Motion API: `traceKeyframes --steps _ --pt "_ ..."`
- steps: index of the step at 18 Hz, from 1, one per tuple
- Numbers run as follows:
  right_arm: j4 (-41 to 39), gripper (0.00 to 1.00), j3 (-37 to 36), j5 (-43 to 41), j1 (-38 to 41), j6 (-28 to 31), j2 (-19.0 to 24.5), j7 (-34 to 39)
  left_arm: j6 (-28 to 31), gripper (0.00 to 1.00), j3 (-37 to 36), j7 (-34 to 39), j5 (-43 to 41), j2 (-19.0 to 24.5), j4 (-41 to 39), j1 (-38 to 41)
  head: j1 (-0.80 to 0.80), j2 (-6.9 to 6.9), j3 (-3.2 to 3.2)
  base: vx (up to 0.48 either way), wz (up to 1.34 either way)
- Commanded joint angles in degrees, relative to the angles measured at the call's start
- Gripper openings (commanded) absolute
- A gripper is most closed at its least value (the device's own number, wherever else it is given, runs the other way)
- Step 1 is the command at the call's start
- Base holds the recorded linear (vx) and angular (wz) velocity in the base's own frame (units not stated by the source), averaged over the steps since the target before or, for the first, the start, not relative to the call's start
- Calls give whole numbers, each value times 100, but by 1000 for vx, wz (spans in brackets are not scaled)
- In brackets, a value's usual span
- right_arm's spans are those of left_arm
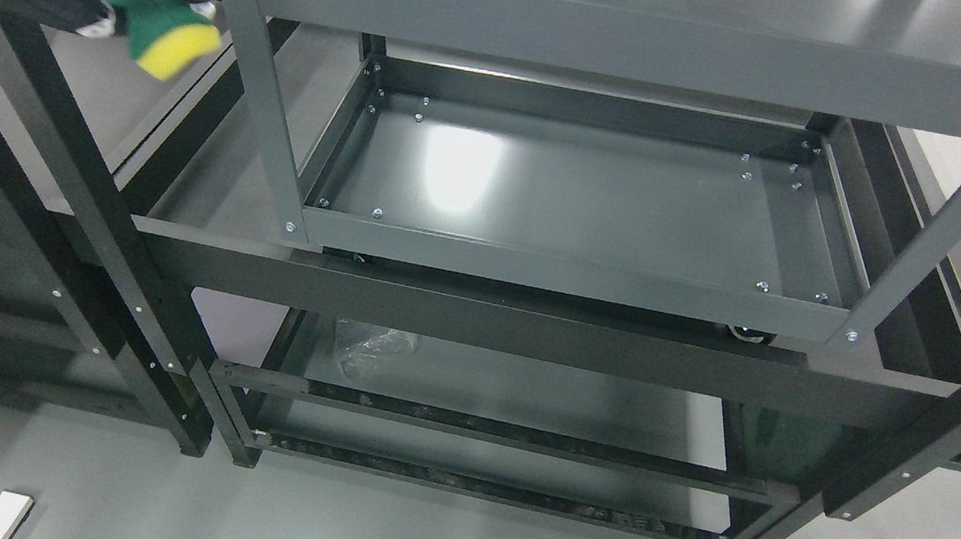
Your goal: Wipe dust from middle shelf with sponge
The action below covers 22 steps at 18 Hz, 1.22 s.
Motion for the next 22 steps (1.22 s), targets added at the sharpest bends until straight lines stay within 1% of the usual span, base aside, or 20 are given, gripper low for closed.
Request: traceKeyframes --steps 1,4,6,7,8,10,12,13,14,15,16,18,22 --pt "-100 100 0 0 0 418 -100 17 1 1 605 678 212 141 -211 75 0 0 0 0 0" --pt "-100 100 0 0 0 418 -100 17 1 1 448 968 185 -1281 -202 -380 0 0 0 0 0" --pt "-100 100 0 0 0 418 -100 8 1 1 -16 987 150 -2196 -106 -872 0 0 0 0 0" --pt "-100 100 0 0 0 418 -100 17 1 1 -314 996 115 -2722 86 -1196 0 0 0 0 0" --pt "-100 100 0 0 0 418 -100 17 62 0 -509 1004 -7 -3258 393 -1504 0 0 0 0 0" --pt "-100 100 0 0 0 418 -100 17 98 0 -607 1074 -533 -4575 1349 -2084 0 0 0 0 0" --pt "-100 100 0 0 0 418 -100 17 98 0 -616 1241 -885 -5343 2053 -2480 0 0 0 0 0" --pt "-100 100 0 0 0 418 -100 8 98 0 -616 1372 -1122 -5633 2492 -2709 0 0 0 0 0" --pt "-100 100 0 0 0 418 -100 17 98 0 -625 1487 -1333 -5633 2853 -2868 0 0 0 0 0" --pt "-100 100 0 0 0 418 -100 8 133 0 -834 1601 -1701 -5633 3222 -3017 0 0 0 0 0" --pt "-100 100 0 0 0 418 -100 17 264 0 -1245 1785 -1887 -5633 3391 -3080 0 0 0 0 0" --pt "-100 100 0 0 0 418 -100 8 467 1 -2037 2355 -1889 -5633 3550 -3080 0 0 0 0 0" --pt "-100 100 0 0 0 418 -100 17 669 1 -2767 2577 -1854 -5633 3612 -3054 0 0 0 0 0"
